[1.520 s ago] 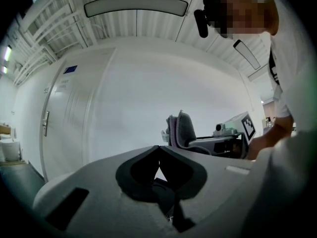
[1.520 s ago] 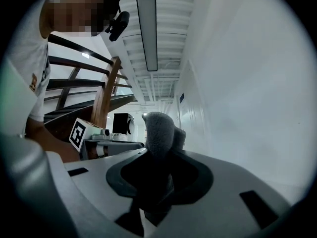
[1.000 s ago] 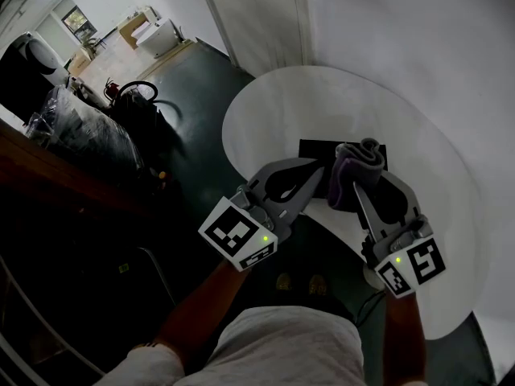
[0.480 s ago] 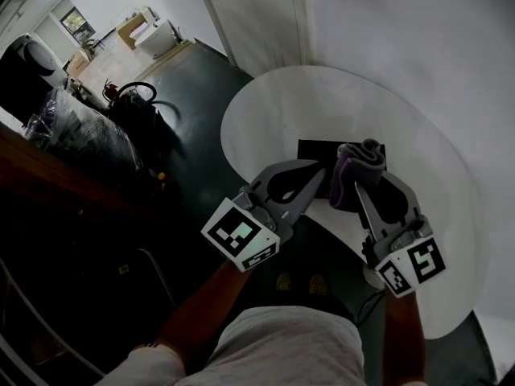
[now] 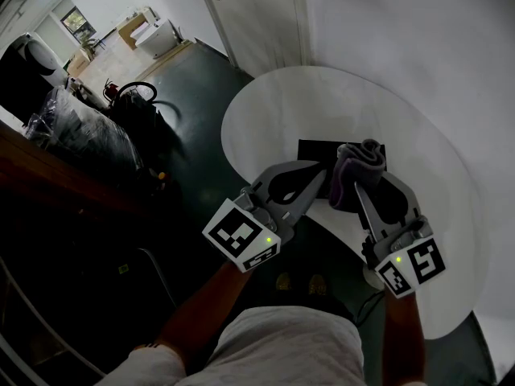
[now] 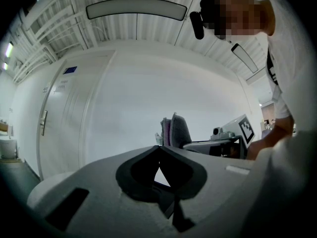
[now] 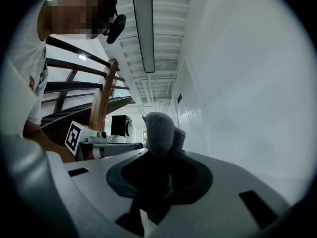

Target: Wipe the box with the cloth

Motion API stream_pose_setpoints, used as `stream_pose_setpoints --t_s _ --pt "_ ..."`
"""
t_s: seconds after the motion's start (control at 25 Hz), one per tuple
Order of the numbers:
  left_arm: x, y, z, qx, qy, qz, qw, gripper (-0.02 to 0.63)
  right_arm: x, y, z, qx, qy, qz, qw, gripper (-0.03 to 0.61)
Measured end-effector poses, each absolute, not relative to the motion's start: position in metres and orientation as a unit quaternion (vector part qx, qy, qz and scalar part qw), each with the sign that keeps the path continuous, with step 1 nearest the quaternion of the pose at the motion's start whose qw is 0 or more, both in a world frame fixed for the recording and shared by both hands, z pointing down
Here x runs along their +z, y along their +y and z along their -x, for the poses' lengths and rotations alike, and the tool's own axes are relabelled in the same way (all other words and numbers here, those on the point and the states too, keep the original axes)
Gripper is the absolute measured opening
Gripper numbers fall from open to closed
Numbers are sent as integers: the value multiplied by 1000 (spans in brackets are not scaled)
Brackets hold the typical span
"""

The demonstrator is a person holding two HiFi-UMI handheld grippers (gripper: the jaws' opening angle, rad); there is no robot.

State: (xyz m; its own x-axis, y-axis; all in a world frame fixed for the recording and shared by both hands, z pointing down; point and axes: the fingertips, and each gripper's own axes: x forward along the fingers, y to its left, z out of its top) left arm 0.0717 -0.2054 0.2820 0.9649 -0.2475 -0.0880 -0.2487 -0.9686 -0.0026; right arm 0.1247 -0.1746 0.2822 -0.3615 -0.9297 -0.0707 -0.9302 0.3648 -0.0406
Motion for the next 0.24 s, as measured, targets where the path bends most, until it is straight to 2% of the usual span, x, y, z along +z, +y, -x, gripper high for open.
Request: stream_pose_setpoints --t_s 0.24 --pt "280 -203 -72 43 125 991 8 15 281 -172 -124 3 826 563 39 103"
